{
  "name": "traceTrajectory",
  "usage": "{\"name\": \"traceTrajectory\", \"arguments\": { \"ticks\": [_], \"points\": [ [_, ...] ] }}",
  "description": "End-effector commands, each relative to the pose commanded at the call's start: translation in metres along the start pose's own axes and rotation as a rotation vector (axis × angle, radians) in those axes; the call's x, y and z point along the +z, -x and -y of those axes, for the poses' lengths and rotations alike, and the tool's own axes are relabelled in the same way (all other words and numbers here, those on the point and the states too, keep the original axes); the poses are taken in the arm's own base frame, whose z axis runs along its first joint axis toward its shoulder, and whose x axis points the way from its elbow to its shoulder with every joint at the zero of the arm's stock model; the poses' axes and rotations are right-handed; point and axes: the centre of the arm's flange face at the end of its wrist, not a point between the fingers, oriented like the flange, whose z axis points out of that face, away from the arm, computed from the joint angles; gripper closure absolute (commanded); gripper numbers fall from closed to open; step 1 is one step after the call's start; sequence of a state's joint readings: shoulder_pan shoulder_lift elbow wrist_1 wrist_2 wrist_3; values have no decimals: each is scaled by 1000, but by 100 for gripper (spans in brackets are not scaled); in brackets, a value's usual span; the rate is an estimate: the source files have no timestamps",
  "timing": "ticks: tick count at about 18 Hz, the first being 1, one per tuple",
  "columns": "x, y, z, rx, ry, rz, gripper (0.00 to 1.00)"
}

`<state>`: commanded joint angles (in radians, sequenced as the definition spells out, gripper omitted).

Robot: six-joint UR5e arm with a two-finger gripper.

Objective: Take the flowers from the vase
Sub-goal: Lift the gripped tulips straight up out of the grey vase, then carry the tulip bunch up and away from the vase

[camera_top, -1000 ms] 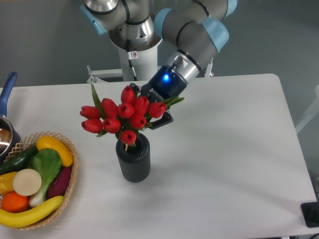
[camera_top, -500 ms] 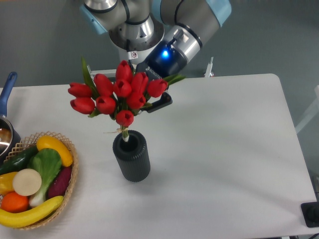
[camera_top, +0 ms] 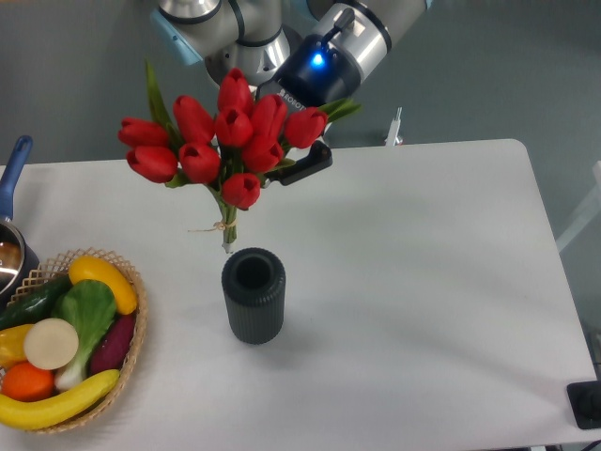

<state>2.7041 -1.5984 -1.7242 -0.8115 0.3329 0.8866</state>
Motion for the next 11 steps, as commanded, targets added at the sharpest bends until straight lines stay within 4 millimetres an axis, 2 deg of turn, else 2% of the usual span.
{"name": "traceTrajectory", "arguments": {
  "ticks": [3,7,11],
  "points": [
    [-36,29,-18,-31,-2,80,63],
    [-80,56,-36,-37,-4,170,63],
    [-96,78,-72,-3,10,201,63]
  ]
}}
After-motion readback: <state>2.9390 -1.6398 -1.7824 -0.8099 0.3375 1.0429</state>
